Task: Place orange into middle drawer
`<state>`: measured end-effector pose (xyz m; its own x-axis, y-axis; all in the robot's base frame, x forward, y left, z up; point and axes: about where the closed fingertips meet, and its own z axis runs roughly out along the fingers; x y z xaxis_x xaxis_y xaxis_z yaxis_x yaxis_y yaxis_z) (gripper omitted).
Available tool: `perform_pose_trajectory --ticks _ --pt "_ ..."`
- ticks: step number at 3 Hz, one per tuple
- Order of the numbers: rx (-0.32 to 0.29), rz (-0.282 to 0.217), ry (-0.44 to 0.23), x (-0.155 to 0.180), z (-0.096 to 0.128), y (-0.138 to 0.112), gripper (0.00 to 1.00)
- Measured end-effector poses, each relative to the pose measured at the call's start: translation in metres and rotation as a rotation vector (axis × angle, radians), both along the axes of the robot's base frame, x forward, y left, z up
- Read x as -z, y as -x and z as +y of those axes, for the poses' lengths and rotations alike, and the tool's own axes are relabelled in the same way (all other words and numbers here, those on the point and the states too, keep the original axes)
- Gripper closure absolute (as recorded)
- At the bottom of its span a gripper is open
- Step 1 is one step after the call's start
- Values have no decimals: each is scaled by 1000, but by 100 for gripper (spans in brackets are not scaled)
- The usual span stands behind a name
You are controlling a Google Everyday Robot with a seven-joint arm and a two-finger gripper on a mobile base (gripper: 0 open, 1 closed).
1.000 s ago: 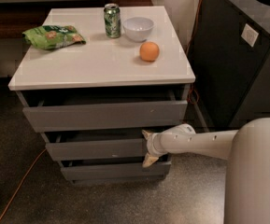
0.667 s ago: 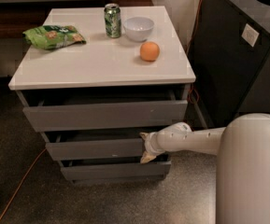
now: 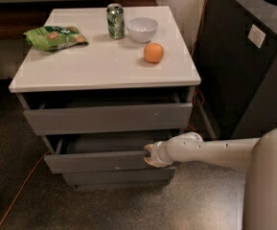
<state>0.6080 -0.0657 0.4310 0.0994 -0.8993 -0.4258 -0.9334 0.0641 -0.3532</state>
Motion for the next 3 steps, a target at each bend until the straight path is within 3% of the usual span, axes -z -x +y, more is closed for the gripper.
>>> perform_pose_trajectory --ticks 1,3 --pt "3 28 -47 -8 -2 29 100" --pt "3 82 -99 -20 -2 98 100"
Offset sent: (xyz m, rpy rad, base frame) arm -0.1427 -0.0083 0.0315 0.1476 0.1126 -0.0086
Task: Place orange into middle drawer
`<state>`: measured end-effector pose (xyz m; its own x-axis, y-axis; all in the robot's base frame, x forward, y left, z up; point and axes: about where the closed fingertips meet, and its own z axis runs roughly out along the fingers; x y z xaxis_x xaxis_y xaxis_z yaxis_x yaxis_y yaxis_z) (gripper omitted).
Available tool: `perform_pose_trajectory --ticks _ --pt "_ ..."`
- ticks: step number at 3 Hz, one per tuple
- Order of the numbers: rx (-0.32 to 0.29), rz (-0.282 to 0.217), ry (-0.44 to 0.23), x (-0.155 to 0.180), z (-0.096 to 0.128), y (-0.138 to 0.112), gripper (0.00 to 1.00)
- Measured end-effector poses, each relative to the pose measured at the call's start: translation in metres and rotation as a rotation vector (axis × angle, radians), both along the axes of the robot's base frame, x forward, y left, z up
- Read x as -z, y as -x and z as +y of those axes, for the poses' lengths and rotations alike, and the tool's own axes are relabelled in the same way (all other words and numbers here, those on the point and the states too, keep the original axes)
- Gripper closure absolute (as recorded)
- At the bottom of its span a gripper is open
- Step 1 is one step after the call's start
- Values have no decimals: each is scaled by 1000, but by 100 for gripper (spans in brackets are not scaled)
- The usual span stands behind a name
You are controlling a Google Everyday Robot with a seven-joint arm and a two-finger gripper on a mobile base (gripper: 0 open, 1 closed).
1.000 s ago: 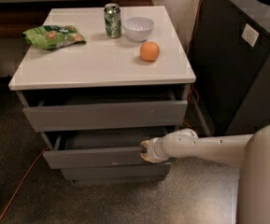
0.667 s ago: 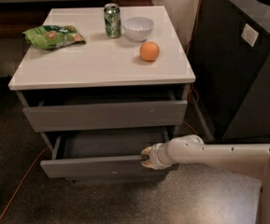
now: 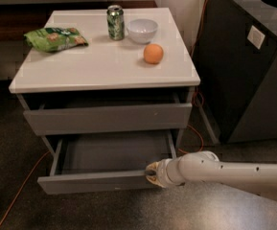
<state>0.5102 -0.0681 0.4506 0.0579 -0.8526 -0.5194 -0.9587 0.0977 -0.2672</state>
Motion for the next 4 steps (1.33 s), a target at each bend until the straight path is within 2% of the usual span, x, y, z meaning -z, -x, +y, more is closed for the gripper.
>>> perform_pose_trajectory --ticks 1,2,3,4 --pt "0 0 0 0 0 0 100" --pt "-9 56 -20 4 4 45 98" --pt "-9 56 -20 4 4 45 76" --pt "-20 95 -43 1 11 77 53"
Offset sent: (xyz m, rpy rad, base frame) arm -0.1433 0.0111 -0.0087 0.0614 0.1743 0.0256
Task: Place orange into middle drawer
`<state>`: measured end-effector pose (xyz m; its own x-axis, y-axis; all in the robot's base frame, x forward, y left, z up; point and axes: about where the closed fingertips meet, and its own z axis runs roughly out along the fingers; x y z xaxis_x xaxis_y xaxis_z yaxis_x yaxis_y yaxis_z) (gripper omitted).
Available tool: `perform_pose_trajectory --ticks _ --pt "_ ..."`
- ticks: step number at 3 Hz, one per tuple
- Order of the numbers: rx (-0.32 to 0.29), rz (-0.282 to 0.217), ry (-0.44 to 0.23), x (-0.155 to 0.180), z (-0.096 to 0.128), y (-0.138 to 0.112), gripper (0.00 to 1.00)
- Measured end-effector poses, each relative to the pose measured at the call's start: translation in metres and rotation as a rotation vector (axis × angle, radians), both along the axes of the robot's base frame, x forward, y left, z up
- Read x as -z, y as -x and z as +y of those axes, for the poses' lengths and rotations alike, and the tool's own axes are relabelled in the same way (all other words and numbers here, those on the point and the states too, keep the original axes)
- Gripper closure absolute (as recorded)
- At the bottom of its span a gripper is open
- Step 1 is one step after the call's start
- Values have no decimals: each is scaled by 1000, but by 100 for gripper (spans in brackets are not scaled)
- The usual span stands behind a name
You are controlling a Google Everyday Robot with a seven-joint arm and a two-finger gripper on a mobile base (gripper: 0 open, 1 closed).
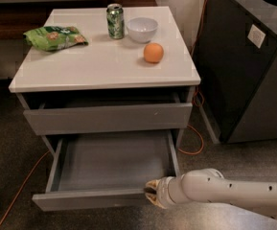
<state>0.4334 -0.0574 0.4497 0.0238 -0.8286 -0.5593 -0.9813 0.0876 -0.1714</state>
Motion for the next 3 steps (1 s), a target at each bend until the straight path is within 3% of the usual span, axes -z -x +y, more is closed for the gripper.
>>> perform_pose_trajectory --ticks 1,2,3 --pt "0 0 0 0 0 0 29" --pt "-23 6 -6 -41 9 -4 1" --pt "-36 26 -20 -82 16 -13 0"
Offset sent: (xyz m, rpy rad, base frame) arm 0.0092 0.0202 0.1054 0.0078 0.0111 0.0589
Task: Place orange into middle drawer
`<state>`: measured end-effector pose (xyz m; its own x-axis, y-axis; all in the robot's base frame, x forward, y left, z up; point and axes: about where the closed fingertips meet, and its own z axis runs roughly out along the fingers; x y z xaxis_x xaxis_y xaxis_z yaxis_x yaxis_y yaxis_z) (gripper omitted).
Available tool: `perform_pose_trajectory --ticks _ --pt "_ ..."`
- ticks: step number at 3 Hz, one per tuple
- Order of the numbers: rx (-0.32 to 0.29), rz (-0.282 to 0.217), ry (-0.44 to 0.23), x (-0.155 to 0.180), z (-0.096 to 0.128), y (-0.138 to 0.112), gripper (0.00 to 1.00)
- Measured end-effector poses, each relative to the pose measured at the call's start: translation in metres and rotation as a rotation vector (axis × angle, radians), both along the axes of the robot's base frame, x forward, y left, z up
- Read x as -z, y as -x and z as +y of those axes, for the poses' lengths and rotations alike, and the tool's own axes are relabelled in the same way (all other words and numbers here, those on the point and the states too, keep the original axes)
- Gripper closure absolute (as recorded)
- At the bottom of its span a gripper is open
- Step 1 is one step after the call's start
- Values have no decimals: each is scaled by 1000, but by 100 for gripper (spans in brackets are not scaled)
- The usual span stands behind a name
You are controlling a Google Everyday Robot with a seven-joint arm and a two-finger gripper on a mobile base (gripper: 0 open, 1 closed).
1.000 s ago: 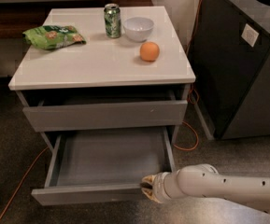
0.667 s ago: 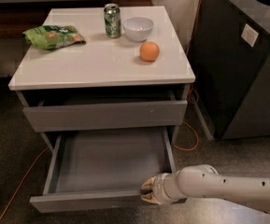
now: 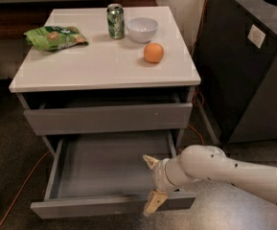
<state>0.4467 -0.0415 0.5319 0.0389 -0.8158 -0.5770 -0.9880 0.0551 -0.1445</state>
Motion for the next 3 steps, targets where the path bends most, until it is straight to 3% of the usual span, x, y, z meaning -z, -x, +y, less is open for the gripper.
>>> perform_pose_trajectory --ticks 1,2,3 --pt "-1 28 -23 -48 6 -16 0" --pt "51 50 -57 -102 -3 -34 0" --pt "108 48 -30 -158 -12 -45 0"
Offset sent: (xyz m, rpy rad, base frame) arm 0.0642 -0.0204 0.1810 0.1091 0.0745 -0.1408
